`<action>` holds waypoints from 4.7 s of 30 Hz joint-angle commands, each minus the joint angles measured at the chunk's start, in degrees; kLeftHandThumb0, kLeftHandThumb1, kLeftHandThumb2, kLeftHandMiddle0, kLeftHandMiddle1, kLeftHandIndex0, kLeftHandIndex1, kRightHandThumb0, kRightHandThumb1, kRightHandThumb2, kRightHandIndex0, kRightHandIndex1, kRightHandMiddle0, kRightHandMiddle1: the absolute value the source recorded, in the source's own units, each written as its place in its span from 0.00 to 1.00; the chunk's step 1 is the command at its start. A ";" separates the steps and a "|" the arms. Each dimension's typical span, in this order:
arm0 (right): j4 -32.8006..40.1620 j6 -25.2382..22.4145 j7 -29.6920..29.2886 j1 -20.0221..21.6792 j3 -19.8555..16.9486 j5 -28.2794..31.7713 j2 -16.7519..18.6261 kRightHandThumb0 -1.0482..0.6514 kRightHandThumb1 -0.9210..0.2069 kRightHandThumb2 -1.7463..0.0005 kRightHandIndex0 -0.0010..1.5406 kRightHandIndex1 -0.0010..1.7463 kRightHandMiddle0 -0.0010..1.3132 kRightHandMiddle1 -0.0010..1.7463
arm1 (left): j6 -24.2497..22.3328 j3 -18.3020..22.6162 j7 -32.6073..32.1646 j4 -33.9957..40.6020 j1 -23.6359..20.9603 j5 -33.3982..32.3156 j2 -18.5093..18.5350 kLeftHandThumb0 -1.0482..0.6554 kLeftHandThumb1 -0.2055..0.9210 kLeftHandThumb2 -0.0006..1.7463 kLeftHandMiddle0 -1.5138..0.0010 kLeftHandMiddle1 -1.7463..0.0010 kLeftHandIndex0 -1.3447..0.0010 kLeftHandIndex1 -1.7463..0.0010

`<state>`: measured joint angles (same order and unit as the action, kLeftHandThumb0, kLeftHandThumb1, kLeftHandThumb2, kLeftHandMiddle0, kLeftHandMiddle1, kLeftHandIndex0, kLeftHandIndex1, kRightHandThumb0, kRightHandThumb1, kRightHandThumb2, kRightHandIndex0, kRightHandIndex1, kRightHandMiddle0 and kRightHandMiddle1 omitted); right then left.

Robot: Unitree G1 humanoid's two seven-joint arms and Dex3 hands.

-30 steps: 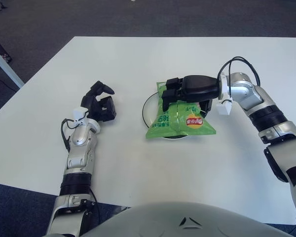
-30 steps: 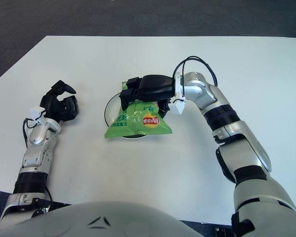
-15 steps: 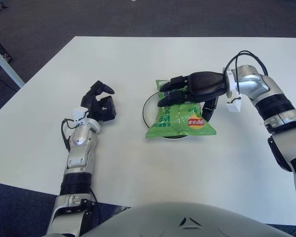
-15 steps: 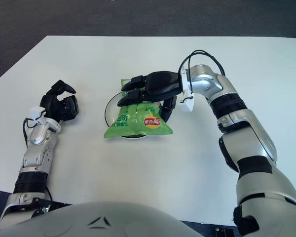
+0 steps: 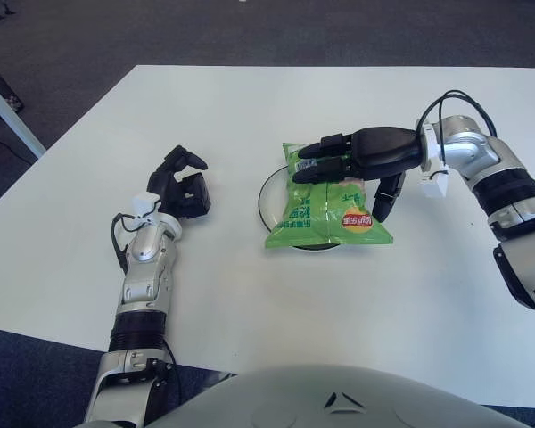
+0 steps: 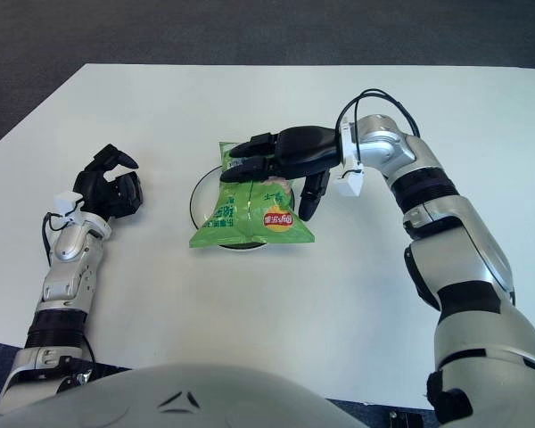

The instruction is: Put the snack into the plate.

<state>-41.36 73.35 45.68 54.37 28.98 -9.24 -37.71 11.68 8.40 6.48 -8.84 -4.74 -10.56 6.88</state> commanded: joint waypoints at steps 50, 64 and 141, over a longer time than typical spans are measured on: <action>-9.44 -18.03 -4.78 2.39 -10.43 -11.46 -3.76 0.02 0.02 0.85 0.00 0.00 0.00 0.00 | 0.60 -1.24 -0.81 -9.17 8.14 0.27 -5.33 0.34 0.51 0.72 0.24 0.00 0.57 0.00; -14.47 -24.40 -27.47 0.14 -8.05 -26.08 -5.92 0.10 0.00 0.74 0.07 0.05 0.01 0.08 | 0.74 -1.16 -0.71 -9.16 8.18 0.23 -5.21 0.34 0.50 0.73 0.22 0.00 0.57 0.00; 22.58 -76.34 -40.16 -43.56 -38.52 21.92 30.67 0.62 0.76 0.08 0.54 0.97 0.43 1.00 | 0.14 -1.53 -0.17 -5.10 11.36 0.23 -4.72 0.34 0.51 0.72 0.22 0.00 0.57 0.00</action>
<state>-15.40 -0.24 9.44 17.12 -8.81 14.17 -9.98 11.78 7.96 6.41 -6.88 -5.31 -10.50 6.65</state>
